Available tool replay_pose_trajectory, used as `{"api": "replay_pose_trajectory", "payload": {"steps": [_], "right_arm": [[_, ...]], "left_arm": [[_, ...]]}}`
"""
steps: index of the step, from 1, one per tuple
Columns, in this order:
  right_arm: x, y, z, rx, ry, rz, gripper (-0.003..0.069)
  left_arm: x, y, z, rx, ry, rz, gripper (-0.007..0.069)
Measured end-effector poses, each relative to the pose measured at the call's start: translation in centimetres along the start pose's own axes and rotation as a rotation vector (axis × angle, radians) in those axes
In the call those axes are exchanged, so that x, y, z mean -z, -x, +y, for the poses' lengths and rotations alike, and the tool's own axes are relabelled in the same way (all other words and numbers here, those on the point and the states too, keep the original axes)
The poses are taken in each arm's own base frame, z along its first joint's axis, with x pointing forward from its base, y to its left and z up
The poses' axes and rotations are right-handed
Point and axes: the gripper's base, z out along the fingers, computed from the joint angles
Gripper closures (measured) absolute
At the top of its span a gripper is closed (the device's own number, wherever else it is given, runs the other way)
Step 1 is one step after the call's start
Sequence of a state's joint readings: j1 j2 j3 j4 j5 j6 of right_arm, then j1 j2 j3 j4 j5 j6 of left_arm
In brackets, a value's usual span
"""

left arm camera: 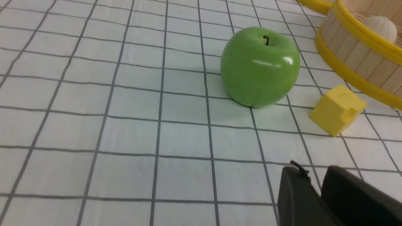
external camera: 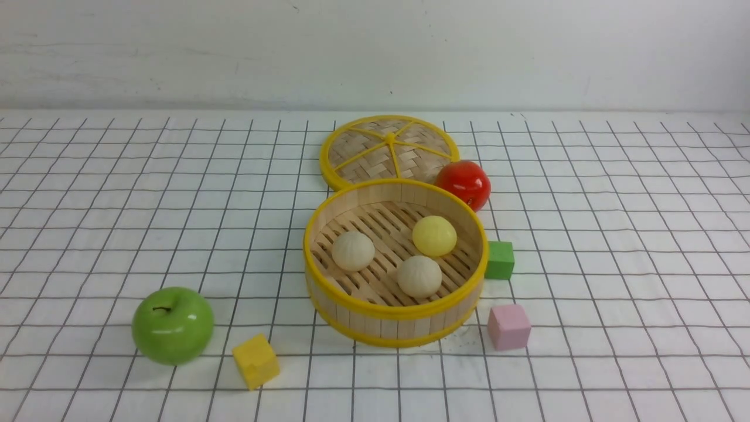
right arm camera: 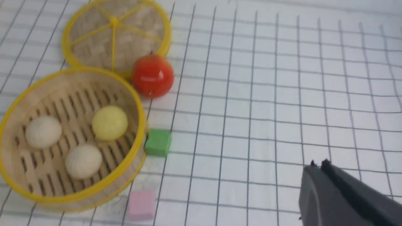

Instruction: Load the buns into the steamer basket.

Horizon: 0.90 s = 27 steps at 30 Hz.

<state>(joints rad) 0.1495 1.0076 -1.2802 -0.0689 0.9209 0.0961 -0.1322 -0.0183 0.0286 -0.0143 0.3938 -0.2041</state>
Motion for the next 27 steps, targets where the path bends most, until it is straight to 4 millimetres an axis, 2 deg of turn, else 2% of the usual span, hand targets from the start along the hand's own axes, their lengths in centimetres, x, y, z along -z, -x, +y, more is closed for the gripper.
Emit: {"api": "replay_pose_trajectory", "payload": {"steps": [1, 2, 4, 6, 7, 8, 9, 10, 11, 12, 13, 15, 16, 17, 18, 21, 27], "right_arm": [[0.8, -0.7, -0.3, -0.015, -0.009, -0.052, 0.0671], [0.8, -2.2, -0.8, -0.037, -0.028, -0.069, 0.0671], [2.4, -6.8, -1.7, -0.065, -0.070, -0.161, 0.0669], [2.4, -9.0, -1.9, -0.074, -0.084, -0.170, 0.0669], [3.0, -11.3, -2.0, -0.079, -0.095, -0.206, 0.0669], [2.8, -14.0, -2.1, -0.084, -0.105, -0.204, 0.0669], [3.1, -14.4, -2.0, -0.084, -0.105, -0.218, 0.0669], [2.9, -16.2, -2.1, -0.086, -0.110, -0.220, 0.0667], [2.5, -19.3, -2.0, -0.087, -0.113, -0.221, 0.0664], [2.4, -19.7, -2.0, -0.088, -0.113, -0.220, 0.0664], [2.1, -20.9, -2.0, -0.089, -0.115, -0.218, 0.0663], [1.0, -24.4, -2.0, -0.090, -0.117, -0.206, 0.0662], [1.0, -24.7, -2.0, -0.090, -0.117, -0.213, 0.0662], [0.3, -26.3, -2.0, -0.090, -0.116, -0.217, 0.0660], [0.0, -26.8, -2.0, -0.090, -0.114, -0.233, 0.0659], [-0.5, -27.2, -2.0, -0.084, -0.107, -0.305, 0.0657], [-1.5, -28.3, -2.0, -0.086, -0.109, -0.289, 0.0651]], "left_arm": [[0.0, 0.0, 0.0, 0.000, 0.000, 0.000, 0.0501], [0.0, 0.0, 0.0, 0.000, 0.000, 0.000, 0.0501], [0.0, 0.0, 0.0, 0.000, 0.000, 0.000, 0.0501], [0.0, 0.0, 0.0, 0.000, 0.000, 0.000, 0.0501], [0.0, 0.0, 0.0, 0.000, 0.000, 0.000, 0.0501], [0.0, 0.0, 0.0, 0.000, 0.000, 0.000, 0.0501], [0.0, 0.0, 0.0, 0.000, 0.000, 0.000, 0.0501], [0.0, 0.0, 0.0, 0.000, 0.000, 0.000, 0.0501], [0.0, 0.0, 0.0, 0.000, 0.000, 0.000, 0.0501], [0.0, 0.0, 0.0, 0.000, 0.000, 0.000, 0.0501], [0.0, 0.0, 0.0, 0.000, 0.000, 0.000, 0.0501], [0.0, 0.0, 0.0, 0.000, 0.000, 0.000, 0.0501], [0.0, 0.0, 0.0, 0.000, 0.000, 0.000, 0.0501], [0.0, 0.0, 0.0, -0.001, 0.000, 0.000, 0.0501], [0.0, 0.0, 0.0, -0.001, 0.000, 0.000, 0.0501], [0.0, 0.0, 0.0, -0.001, 0.000, 0.000, 0.0497], [0.0, 0.0, 0.0, -0.001, 0.000, -0.002, 0.0491]]}}
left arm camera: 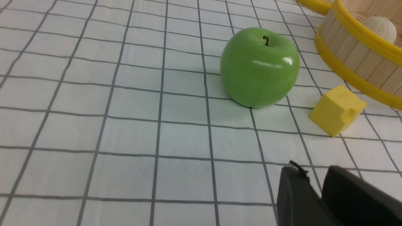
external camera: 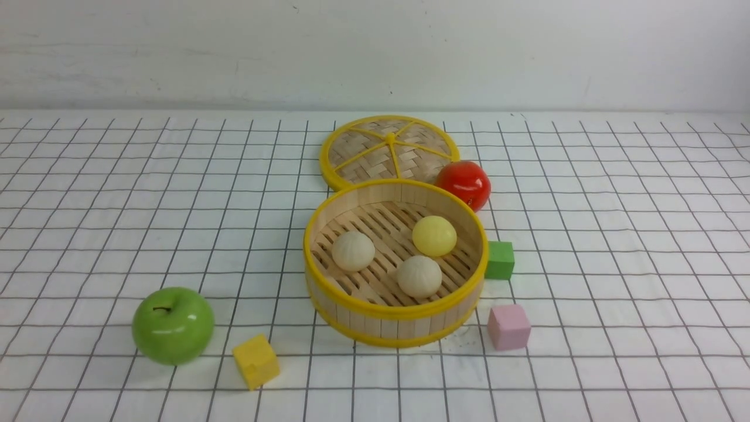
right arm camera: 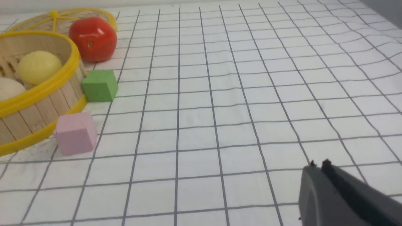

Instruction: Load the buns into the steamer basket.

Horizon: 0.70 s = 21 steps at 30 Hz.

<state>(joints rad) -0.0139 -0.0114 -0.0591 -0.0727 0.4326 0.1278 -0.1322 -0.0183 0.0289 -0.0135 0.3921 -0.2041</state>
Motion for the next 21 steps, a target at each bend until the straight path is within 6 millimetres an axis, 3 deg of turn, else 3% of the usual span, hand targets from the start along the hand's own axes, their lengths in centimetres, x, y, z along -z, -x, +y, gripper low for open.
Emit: {"api": "replay_pose_trajectory", "payload": {"steps": [5, 21], "right_arm": [[-0.8, -2.0, -0.1, 0.002, -0.005, 0.057, 0.0645], [-0.9, -2.0, -0.1, 0.001, -0.003, 0.032, 0.0624]], "left_arm": [[0.0, 0.0, 0.0, 0.000, 0.000, 0.000, 0.0485], [0.0, 0.0, 0.0, 0.000, 0.000, -0.001, 0.0470]]}}
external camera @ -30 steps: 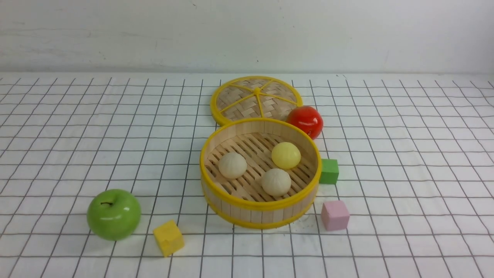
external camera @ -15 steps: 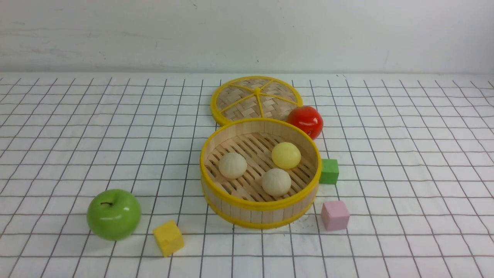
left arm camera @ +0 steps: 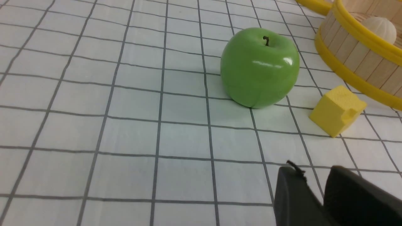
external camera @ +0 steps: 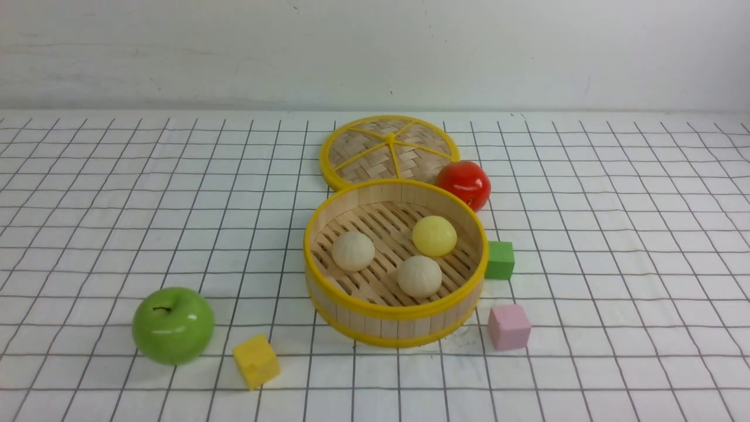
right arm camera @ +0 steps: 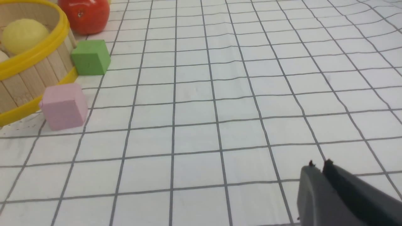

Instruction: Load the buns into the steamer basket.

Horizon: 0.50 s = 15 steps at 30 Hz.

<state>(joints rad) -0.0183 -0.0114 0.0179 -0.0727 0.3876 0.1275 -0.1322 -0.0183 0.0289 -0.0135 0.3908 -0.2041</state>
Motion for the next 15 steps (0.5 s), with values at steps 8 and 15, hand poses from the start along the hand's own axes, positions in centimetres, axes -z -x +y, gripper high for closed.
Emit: {"api": "replay_pose_trajectory", "payload": {"steps": [8, 15], "right_arm": [[0.00, 0.00, 0.00, 0.000, 0.000, 0.000, 0.0620], [0.00, 0.00, 0.00, 0.000, 0.000, 0.000, 0.0620]], "left_arm": [[0.00, 0.00, 0.00, 0.000, 0.000, 0.000, 0.0461], [0.00, 0.00, 0.00, 0.000, 0.000, 0.000, 0.0460]]}}
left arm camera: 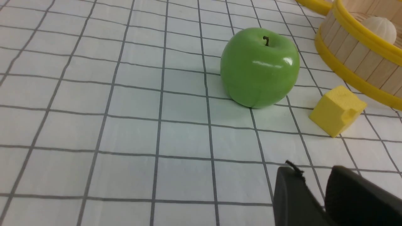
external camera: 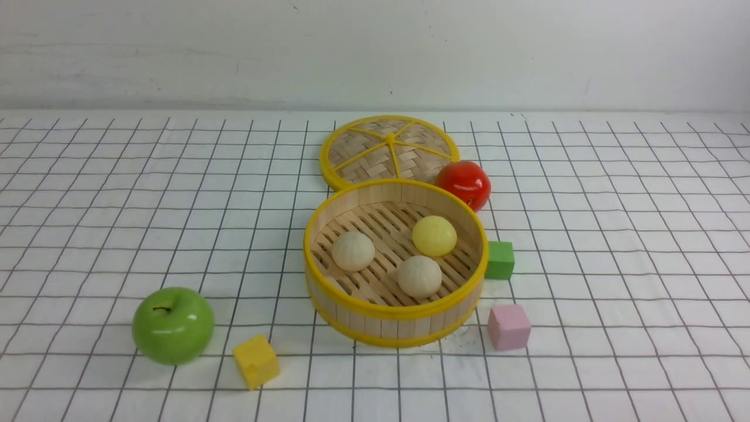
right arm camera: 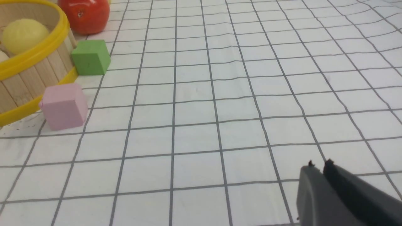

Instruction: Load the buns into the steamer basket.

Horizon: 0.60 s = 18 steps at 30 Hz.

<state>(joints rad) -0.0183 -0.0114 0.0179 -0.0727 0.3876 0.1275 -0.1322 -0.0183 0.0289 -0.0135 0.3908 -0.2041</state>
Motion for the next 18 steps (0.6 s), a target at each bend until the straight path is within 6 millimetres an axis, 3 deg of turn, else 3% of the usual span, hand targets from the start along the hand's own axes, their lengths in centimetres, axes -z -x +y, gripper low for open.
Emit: {"api": "replay_pose_trajectory", "payload": {"steps": [18], "right_arm": [[0.00, 0.00, 0.00, 0.000, 0.000, 0.000, 0.0620]], "left_arm": [[0.00, 0.00, 0.00, 0.001, 0.000, 0.000, 0.0450]]}}
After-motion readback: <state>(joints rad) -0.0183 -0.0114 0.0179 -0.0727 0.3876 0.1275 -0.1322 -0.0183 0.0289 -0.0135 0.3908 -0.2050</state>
